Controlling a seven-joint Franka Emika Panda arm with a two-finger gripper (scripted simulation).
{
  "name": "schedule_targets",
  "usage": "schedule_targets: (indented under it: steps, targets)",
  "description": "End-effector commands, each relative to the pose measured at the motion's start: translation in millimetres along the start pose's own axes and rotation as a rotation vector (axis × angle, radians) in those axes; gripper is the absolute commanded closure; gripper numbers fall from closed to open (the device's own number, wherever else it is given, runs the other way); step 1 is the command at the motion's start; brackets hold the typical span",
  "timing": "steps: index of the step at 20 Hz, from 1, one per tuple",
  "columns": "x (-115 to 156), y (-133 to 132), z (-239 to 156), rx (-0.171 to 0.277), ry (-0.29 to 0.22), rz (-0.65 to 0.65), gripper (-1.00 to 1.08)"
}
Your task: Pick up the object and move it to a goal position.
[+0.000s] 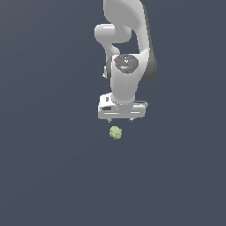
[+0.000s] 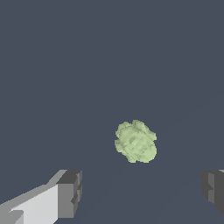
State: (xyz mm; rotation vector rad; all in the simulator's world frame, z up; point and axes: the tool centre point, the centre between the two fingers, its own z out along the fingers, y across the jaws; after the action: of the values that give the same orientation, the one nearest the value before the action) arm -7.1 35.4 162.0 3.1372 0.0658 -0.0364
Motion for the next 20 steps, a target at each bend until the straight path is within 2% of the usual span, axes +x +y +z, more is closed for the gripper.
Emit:
schedule_targets:
  steps: [1,11,20]
  targets:
    - [0,0,0,0.000,0.000,0.000,-0.92]
    - [2,14,-1,0.014,0.009,0.016,-0.92]
    - [2,14,2,0.012,0.009,-0.016,-0.92]
